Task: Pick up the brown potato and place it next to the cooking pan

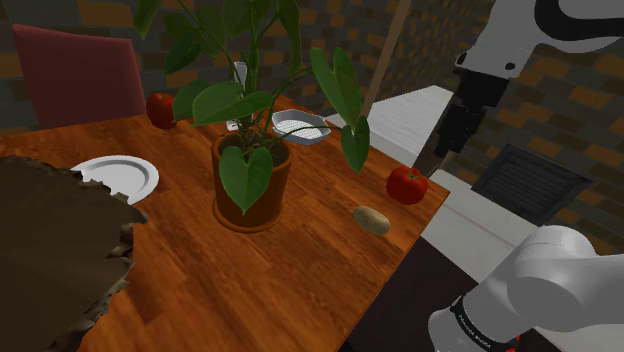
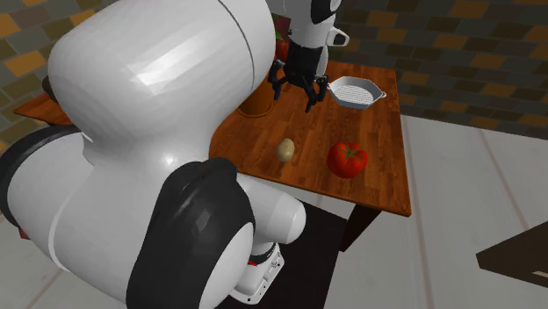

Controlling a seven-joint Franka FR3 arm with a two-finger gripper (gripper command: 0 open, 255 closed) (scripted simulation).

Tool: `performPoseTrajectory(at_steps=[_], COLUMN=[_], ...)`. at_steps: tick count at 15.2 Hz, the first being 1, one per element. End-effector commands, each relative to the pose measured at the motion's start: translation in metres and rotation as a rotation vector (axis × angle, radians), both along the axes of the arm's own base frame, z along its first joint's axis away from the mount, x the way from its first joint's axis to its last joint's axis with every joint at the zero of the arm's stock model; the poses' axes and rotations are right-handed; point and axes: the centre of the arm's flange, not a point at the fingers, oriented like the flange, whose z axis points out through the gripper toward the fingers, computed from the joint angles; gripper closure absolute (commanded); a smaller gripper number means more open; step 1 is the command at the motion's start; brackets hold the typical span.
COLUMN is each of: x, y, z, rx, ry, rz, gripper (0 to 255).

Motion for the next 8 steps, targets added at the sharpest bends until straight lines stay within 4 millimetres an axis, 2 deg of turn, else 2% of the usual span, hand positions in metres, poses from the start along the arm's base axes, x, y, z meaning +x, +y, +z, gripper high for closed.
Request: performPoseTrajectory(at_steps=[1, 8], x=[0.0, 0.03], y=[0.0, 0.018], z=[0.0, -0.086], rx=[0.0, -0.023], ry=[0.0, -0.003], rz=[0.0, -0.007], gripper=[0, 0])
